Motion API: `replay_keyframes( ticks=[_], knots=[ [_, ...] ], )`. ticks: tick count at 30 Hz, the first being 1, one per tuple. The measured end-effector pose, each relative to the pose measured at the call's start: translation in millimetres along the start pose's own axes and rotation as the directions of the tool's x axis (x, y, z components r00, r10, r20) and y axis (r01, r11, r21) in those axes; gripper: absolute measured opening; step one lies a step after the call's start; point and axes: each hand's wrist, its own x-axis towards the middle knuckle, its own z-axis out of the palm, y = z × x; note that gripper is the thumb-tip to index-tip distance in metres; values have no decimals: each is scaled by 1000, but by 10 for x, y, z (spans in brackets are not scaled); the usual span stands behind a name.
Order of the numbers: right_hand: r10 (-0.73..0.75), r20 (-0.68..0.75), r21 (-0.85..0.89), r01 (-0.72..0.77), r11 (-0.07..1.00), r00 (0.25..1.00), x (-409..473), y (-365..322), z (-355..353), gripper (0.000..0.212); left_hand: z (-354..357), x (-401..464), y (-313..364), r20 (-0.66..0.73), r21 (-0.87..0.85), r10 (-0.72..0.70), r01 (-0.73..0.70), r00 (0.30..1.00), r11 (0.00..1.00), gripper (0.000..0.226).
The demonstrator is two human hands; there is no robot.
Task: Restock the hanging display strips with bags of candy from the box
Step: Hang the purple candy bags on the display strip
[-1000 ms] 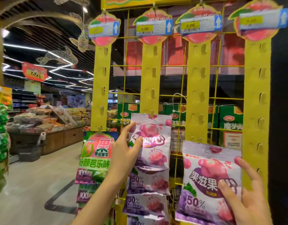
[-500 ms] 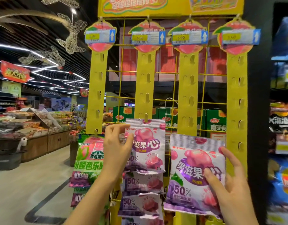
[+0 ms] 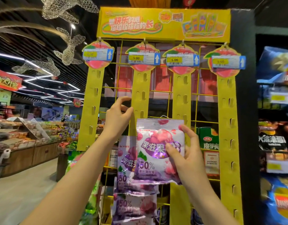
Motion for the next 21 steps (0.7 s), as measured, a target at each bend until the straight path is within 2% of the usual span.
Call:
replay_keyframes(
  ticks=[7, 13, 21],
  knots=[
    [-30, -12, -112, 28, 993, 999, 400, 6, 254, 45, 2, 176, 33, -30, -31, -3, 2, 1000, 1000, 24],
    [-79, 2, -252, 76, 965, 997, 594, 65, 355, 52, 18, 225, 4, -38, -31, 12, -13, 999, 999, 20],
    [-65, -44, -332, 46, 942, 997, 576, 130, 442, 57, 3, 206, -58, 33, -44, 27, -25, 999, 999, 31]
  ],
)
